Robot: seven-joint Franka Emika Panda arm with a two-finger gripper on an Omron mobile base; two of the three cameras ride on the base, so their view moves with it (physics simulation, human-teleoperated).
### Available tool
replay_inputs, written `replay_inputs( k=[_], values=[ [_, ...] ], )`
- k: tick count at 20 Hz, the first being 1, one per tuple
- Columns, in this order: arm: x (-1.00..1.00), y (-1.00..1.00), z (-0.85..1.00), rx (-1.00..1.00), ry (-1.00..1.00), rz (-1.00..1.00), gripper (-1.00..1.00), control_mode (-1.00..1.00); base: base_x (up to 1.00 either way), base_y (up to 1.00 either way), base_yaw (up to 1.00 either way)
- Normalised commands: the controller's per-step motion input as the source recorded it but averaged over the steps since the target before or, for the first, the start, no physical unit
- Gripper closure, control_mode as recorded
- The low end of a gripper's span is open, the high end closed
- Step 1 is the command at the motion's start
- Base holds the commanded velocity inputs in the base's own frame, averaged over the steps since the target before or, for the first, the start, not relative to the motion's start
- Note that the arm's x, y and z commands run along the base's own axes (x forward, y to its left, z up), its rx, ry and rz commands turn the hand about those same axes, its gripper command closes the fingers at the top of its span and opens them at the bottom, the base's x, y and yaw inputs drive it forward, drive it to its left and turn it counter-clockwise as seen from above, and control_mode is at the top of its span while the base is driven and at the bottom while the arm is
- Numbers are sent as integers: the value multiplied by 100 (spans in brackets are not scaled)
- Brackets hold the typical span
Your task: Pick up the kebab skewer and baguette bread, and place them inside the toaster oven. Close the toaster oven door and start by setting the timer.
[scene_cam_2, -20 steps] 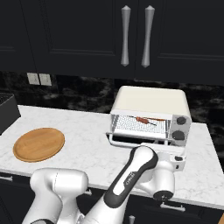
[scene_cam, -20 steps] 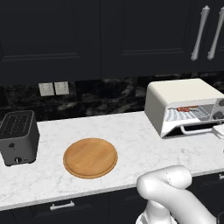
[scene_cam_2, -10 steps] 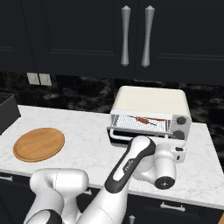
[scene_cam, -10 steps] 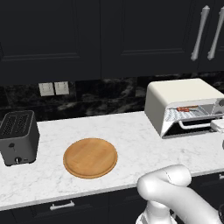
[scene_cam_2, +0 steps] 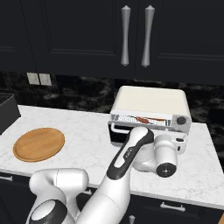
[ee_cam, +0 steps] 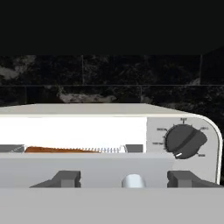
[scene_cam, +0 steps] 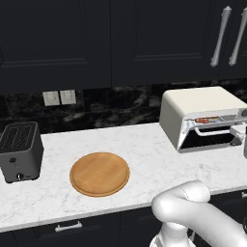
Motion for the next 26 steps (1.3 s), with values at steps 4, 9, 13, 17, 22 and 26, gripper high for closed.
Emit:
replay_inputs(
  k=[4, 9, 13, 17, 22, 26],
  values=[
    [65, 78, 10, -1, 0, 0, -100, -100, 0, 0, 0],
    [50, 75, 0, -4, 0, 0, -100, -100, 0, 0, 0],
    [42, 71, 0, -4, 1, 0, -100, -100, 0, 0, 0],
    [43, 58, 0, -2, 2, 0, -100, -100, 0, 0, 0],
    [59, 41, 0, 0, 10, 0, -100, -100, 0, 0, 0],
    [59, 36, 0, 0, 10, 0, -100, -100, 0, 0, 0]
  ],
)
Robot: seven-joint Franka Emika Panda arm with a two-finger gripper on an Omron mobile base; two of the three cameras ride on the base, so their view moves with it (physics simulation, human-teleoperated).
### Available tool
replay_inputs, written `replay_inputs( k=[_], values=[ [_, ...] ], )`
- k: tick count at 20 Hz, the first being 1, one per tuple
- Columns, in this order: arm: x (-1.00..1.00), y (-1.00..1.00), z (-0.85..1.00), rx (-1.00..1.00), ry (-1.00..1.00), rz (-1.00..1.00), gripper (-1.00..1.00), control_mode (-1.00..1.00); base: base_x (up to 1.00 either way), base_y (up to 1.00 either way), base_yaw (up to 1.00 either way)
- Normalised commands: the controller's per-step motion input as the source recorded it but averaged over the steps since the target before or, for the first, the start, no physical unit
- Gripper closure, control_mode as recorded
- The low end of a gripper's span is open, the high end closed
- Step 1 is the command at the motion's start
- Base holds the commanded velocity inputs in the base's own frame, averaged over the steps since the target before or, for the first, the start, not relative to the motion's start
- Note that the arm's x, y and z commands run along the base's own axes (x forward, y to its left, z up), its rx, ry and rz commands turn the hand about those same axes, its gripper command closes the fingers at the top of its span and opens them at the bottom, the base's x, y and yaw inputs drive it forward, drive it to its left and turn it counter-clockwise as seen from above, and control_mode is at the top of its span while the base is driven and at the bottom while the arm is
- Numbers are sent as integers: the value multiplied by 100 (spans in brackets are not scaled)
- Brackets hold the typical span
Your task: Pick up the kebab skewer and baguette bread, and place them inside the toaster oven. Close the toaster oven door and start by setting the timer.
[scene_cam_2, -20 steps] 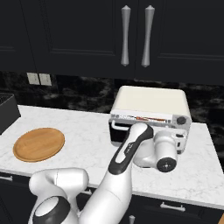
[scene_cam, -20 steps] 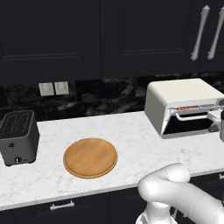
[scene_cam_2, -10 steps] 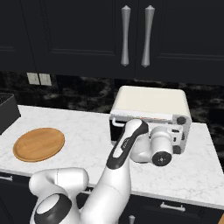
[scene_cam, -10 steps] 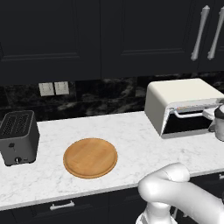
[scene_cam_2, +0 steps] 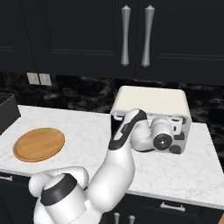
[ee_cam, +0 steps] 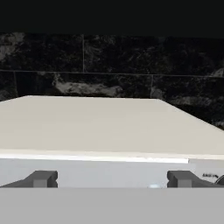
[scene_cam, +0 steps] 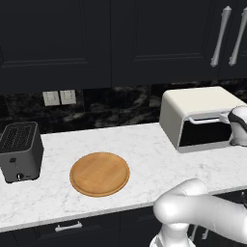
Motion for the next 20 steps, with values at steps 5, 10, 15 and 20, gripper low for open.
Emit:
replay_inputs(
  k=[5, 10, 15, 20],
  values=[
    [50, 34, 0, 0, 12, 0, -100, -100, 0, 0, 0],
    [33, 29, 0, 0, 11, 0, -100, -100, 0, 0, 0],
    [-6, 1, 27, 0, 2, 0, -100, -100, 0, 0, 0],
    [-54, -31, 18, 0, 4, -5, -100, -100, 0, 0, 0]
  ],
)
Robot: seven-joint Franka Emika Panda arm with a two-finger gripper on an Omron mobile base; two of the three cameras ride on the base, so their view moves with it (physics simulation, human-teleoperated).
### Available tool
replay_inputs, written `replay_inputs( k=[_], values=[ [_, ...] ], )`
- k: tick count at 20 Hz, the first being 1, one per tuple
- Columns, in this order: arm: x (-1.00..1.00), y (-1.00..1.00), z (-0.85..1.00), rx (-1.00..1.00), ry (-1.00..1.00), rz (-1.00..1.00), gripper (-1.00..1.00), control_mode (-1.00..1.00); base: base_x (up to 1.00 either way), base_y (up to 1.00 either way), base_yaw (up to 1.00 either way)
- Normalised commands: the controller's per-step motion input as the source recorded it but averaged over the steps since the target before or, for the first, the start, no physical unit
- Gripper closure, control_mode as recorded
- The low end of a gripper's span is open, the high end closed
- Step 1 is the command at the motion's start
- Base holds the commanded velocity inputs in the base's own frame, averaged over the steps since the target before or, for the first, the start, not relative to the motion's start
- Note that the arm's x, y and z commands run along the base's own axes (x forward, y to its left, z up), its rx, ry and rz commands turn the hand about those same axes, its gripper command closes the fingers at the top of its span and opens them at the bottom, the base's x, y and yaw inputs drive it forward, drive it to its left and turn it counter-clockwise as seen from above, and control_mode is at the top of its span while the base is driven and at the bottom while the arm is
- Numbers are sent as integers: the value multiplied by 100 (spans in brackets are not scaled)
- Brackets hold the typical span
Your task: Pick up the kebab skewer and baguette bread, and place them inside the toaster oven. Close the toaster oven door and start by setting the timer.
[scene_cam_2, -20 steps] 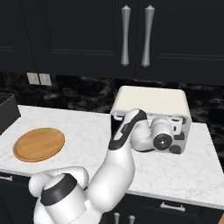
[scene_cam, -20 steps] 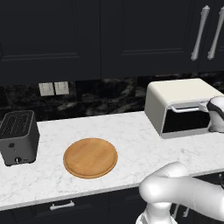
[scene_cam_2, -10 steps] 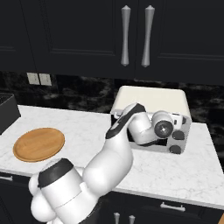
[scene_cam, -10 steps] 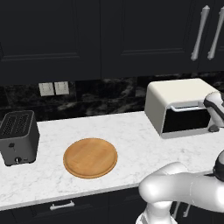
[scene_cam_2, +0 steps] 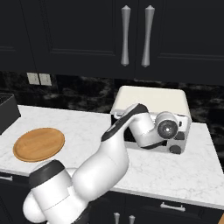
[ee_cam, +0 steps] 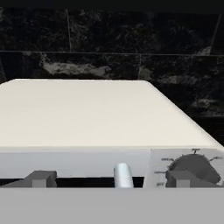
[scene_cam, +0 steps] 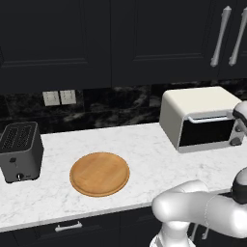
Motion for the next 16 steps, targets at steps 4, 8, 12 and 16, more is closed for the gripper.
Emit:
replay_inputs(
  k=[4, 8, 12, 16],
  values=[
    [-80, -38, 0, 0, 0, -5, -100, -100, 0, 0, 0],
    [-100, -40, -18, 0, 0, -4, -100, -100, 0, 0, 0],
    [-62, -32, -43, 0, 0, -1, -100, -100, 0, 0, 0],
    [0, -13, -23, 0, 0, 0, -100, -100, 0, 0, 0]
  ],
)
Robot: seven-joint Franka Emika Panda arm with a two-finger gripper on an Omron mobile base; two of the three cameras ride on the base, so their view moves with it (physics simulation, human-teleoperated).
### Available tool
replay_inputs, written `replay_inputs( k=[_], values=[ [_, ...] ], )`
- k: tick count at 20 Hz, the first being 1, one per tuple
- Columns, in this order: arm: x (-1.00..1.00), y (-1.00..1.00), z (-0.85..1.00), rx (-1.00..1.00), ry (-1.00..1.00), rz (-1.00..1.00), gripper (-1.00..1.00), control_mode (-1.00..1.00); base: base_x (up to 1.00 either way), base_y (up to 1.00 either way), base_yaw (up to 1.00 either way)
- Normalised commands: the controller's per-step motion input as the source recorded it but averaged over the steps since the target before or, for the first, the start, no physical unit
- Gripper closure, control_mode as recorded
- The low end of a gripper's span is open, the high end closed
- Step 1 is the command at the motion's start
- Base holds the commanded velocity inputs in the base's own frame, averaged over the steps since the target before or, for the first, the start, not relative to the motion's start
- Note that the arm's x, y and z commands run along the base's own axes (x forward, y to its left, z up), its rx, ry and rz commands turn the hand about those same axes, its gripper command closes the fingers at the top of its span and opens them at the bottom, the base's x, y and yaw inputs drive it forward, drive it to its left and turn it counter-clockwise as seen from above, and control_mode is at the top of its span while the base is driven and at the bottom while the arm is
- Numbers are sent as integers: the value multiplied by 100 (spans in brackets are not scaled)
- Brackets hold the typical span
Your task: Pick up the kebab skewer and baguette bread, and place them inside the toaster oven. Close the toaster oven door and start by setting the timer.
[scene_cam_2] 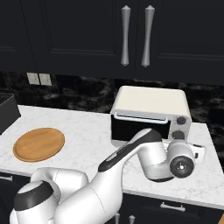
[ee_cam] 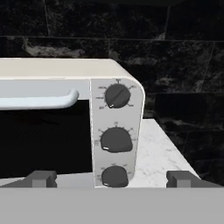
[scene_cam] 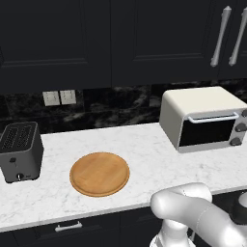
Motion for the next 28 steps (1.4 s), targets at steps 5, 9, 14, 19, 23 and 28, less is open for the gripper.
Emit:
replay_inputs(
  k=[5, 9, 14, 19, 23, 28],
  values=[
    [0, -9, -32, 0, 0, 0, -100, -100, 0, 0, 0],
    [0, -10, -38, 0, 0, 0, -100, -100, 0, 0, 0],
    [7, -1, -4, 0, 0, 0, -100, -100, 0, 0, 0],
    [42, 0, -2, 0, -7, 2, -100, -100, 0, 0, 0],
    [38, 0, -17, 0, -11, 6, -100, -100, 0, 0, 0],
    [21, 0, -15, 0, -12, 7, -100, -100, 0, 0, 0]
  ],
)
